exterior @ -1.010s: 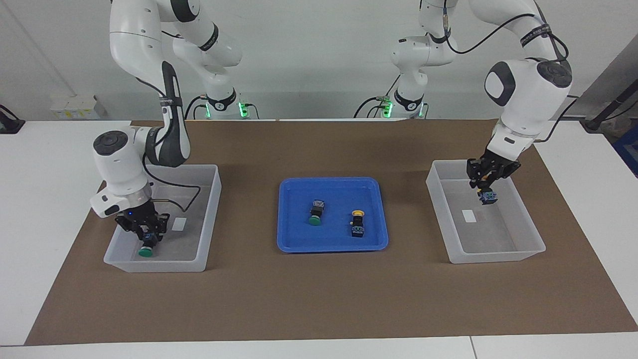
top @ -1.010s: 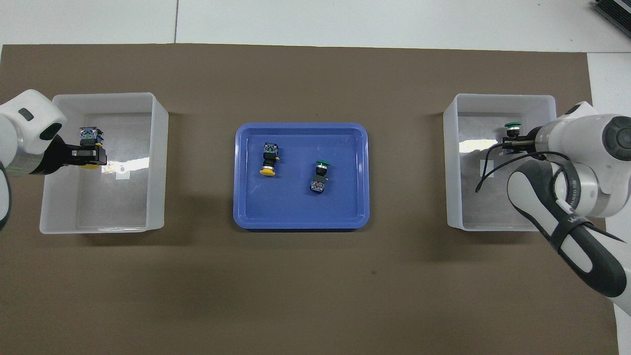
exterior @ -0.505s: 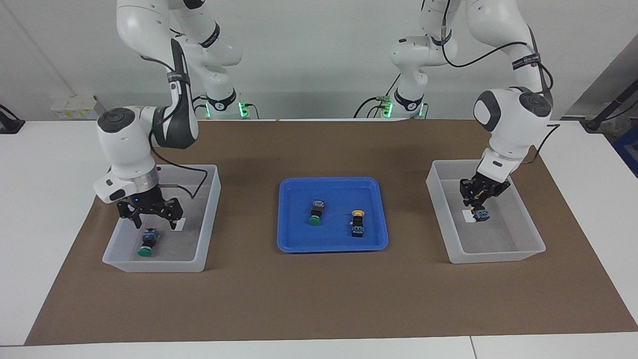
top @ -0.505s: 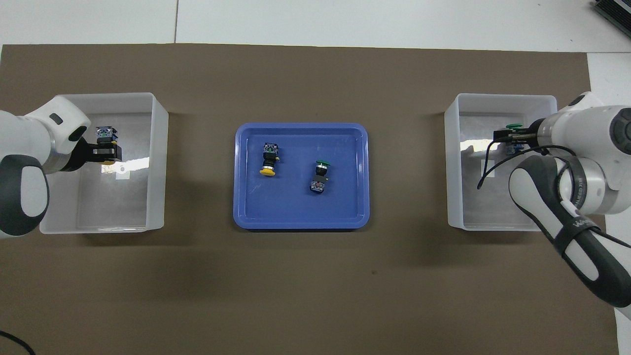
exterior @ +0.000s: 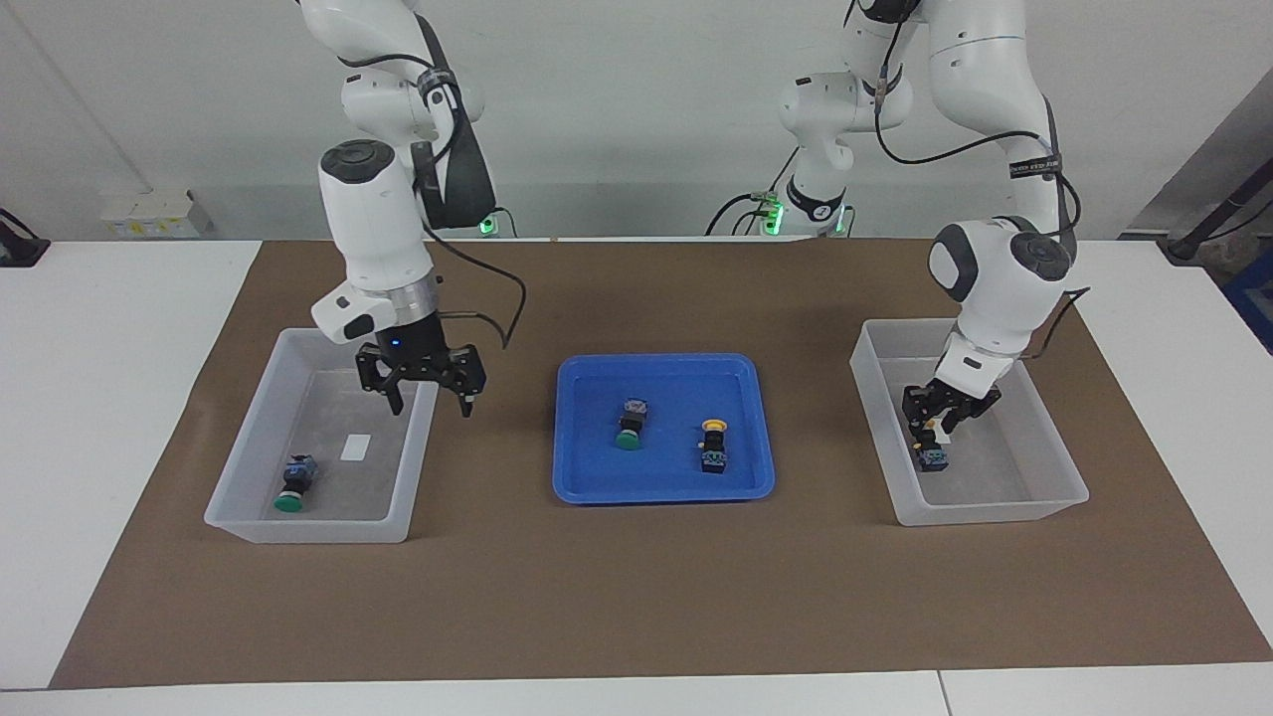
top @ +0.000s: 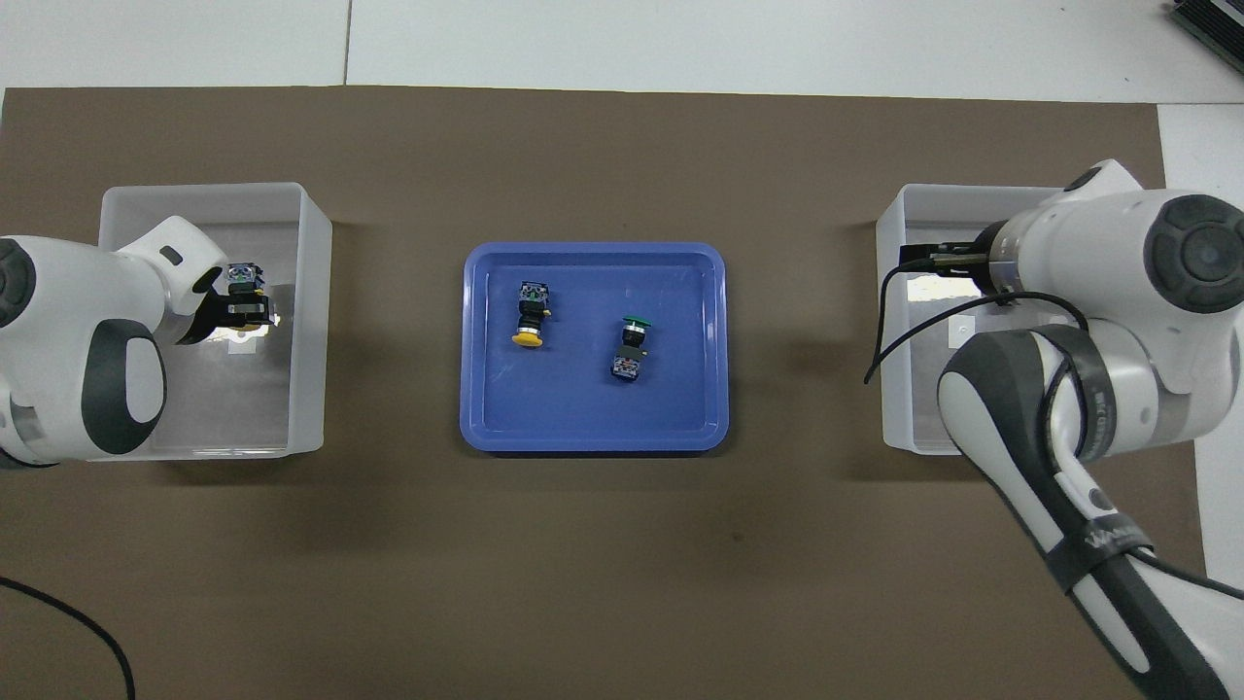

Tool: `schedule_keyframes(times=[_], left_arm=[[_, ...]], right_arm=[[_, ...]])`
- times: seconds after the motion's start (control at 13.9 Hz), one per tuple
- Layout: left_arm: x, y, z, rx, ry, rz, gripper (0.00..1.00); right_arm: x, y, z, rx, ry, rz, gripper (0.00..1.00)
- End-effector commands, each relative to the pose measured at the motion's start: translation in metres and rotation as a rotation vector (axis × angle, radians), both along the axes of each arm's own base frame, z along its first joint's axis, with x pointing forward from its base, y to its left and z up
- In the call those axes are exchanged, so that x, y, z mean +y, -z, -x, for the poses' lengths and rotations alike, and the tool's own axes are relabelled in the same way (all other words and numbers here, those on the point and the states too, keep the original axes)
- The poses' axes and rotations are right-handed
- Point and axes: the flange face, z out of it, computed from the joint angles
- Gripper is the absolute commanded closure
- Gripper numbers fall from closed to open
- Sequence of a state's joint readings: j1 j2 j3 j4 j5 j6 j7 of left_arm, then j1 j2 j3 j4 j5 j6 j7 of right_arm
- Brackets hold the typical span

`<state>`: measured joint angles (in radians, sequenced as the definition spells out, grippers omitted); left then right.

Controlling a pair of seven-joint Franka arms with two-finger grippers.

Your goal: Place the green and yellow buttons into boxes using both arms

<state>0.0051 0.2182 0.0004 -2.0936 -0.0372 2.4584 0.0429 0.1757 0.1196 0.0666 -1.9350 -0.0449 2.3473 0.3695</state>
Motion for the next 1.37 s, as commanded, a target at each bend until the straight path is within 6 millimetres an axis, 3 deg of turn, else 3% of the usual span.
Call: schedule_keyframes(times=[0.0, 0.14, 0.43, 0.58, 0.65, 0.72, 0.87, 1.15, 1.3], left_arm=[[0.000, -0.004, 0.003, -0.011, 0.026, 0.007, 0.00], [0.000, -0.014, -0.004, -0.014, 0.035, 0.006, 0.00], [-0.010, -0.075, -0.029, 0.010, 0.055, 0.015, 0.00], [-0.019, -0.097, -0.036, 0.010, 0.047, 0.035, 0.02], [-0.032, -0.104, -0.038, 0.006, 0.023, 0.081, 0.10], [-0.049, -0.105, -0.037, 0.007, 0.002, 0.098, 0.10], [-0.088, -0.106, -0.034, 0.010, -0.053, 0.114, 0.10], [-0.154, -0.102, -0.020, 0.014, -0.121, 0.140, 0.11], [-0.185, -0.096, -0.008, 0.001, -0.138, 0.154, 0.13]], right_arm=[[0.044, 0.001, -0.003, 0.009, 0.013, -0.030, 0.00], [0.080, 0.003, -0.010, 0.008, 0.053, -0.057, 0.00], [0.161, 0.043, 0.004, 0.024, 0.054, -0.012, 0.00], [0.173, 0.052, 0.000, 0.017, 0.080, -0.003, 0.00], [0.189, 0.060, 0.004, 0.025, 0.075, -0.003, 0.00], [0.212, 0.075, 0.013, 0.043, 0.067, -0.003, 0.00], [0.234, 0.103, 0.020, 0.040, 0.071, 0.032, 0.00], [0.235, 0.122, 0.025, 0.033, 0.071, 0.072, 0.00], [0.251, 0.139, 0.037, 0.045, 0.042, 0.081, 0.00]])
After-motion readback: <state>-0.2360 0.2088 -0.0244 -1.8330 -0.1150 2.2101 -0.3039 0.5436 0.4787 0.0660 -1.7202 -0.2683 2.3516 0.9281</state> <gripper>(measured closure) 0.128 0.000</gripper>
